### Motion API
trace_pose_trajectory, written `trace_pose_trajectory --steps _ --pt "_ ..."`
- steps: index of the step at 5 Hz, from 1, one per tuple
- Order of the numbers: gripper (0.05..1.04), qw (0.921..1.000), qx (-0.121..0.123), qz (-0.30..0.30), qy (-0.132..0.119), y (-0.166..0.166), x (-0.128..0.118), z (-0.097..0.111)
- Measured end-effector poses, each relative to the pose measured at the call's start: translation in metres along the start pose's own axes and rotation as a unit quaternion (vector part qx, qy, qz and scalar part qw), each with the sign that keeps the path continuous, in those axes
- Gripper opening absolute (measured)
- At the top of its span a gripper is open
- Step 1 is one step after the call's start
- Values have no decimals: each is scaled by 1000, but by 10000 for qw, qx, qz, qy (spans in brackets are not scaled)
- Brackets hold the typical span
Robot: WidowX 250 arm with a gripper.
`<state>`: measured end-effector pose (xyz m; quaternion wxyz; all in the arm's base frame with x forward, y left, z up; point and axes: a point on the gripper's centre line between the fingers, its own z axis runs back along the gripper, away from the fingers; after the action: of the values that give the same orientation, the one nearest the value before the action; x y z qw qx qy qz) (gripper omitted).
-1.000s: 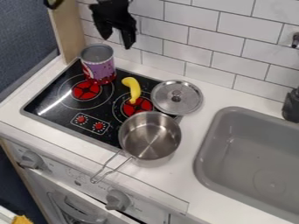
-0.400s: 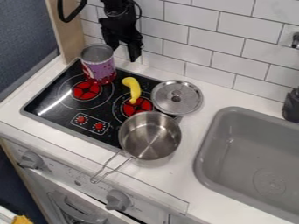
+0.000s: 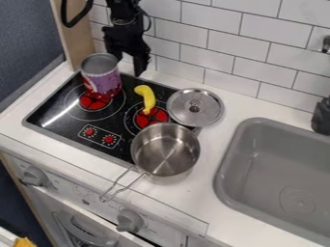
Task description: Move the purple can to the bottom of the stove
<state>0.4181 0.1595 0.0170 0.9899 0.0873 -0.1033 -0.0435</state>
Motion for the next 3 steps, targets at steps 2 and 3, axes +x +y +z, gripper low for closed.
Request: trace_pose_trajectory --steps 2,3 --pt "1001 9991 122 199 357 16 -30 -1" --pt "1001 9987 117 235 438 20 -48 2"
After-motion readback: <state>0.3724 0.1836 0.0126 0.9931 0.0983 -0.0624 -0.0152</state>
